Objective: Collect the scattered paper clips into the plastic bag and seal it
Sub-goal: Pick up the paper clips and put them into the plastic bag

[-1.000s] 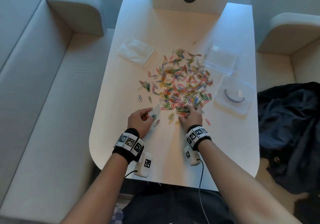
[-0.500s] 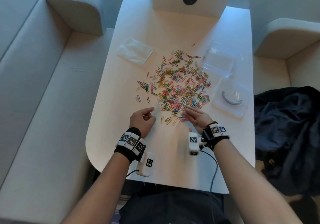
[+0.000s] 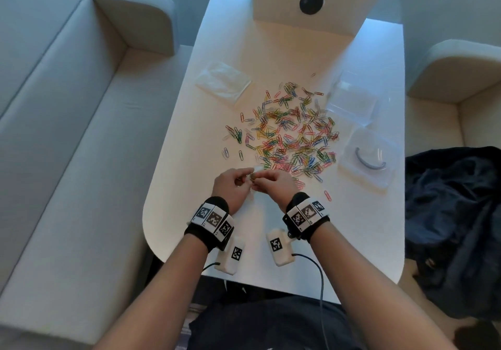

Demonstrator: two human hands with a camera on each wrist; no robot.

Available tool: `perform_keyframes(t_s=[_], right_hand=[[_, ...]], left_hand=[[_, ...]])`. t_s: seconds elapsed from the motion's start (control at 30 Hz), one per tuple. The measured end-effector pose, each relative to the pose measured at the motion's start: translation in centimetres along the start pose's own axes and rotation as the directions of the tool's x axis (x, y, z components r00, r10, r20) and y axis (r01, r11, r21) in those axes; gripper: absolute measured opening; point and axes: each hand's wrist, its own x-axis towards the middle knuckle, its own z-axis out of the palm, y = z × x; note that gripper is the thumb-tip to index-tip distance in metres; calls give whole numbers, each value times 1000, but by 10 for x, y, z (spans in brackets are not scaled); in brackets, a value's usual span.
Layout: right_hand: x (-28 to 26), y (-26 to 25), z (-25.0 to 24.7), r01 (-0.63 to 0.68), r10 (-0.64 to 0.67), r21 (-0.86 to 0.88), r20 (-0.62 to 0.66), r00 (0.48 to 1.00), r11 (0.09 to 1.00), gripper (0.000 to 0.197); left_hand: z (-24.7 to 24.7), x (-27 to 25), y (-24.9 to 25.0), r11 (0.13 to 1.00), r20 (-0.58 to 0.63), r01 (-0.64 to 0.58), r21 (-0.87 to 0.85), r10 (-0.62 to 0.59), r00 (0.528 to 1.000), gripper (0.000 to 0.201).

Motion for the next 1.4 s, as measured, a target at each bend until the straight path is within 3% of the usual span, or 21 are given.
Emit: perform_keyframes(t_s=[0.1,0.17,0.3,0.43,0.6,0.67,0.7,0.73,0.8,0.87,0.93,1.0,1.1,1.2,1.27,1.33,1.4], right_hand=[[1,-11,3,74,-69,-458,28,997,886,30],[-1,-22,4,128,-116,-551,58,992,825,36],[-4,-35,-3,236,-223,-306,77,972,922,26],[0,-38,-16,223,-218,-49,88,972,974,24],[10,-30,-33,216,-213,-93,44,976,972,21],[16,-19,-37,211,-227,-292,-20,974,933,21],[19,-12,-38,233,-286,-469,-44,957,852,23],[22,-4,-38,274,-361,-644,-3,933,714,26],[25,17,-30,437,-417,-854,301,858,282,41],[27,37,-20,599,-242,-787,616,749,-148,54],[32,54,-19,666,-32,-660,718,695,-347,62],[42,58,-30,655,39,-634,706,707,-412,68],[55,47,-57,553,-50,-705,636,770,-444,75],[59,39,-77,497,-77,-760,575,815,-418,72],[58,34,-85,515,-131,-760,602,788,-397,64],[59,31,-93,549,-200,-724,663,722,-418,52],[60,26,-97,555,-228,-738,658,718,-383,48]], left_hand=[[0,-2,0,999,11,-30,16,30,999,33],[-2,-2,0,999,-14,-40,1,40,999,32],[-14,1,-1,998,-94,-24,-59,19,995,33],[-26,2,-2,991,-113,43,-127,-57,992,33],[-36,2,-7,976,-119,87,-202,-113,987,35],[-40,2,-10,972,-116,105,-210,-131,985,36],[-42,2,-11,970,-113,114,-213,-140,984,37],[-43,1,-12,968,-114,117,-222,-145,983,37],[-46,0,-12,963,-124,115,-243,-148,981,37],[-47,-1,-12,960,-137,106,-258,-145,980,36],[-49,-1,-15,959,-143,105,-263,-147,979,36],[-51,-1,-17,958,-144,108,-265,-151,978,37],[-52,-1,-20,954,-135,129,-272,-171,976,37],[-50,-1,-20,945,-126,152,-289,-195,973,37],[-45,0,-19,940,-122,164,-298,-208,970,37],[-40,0,-19,939,-120,169,-299,-213,970,37],[-34,0,-17,944,-111,176,-278,-214,971,37]])
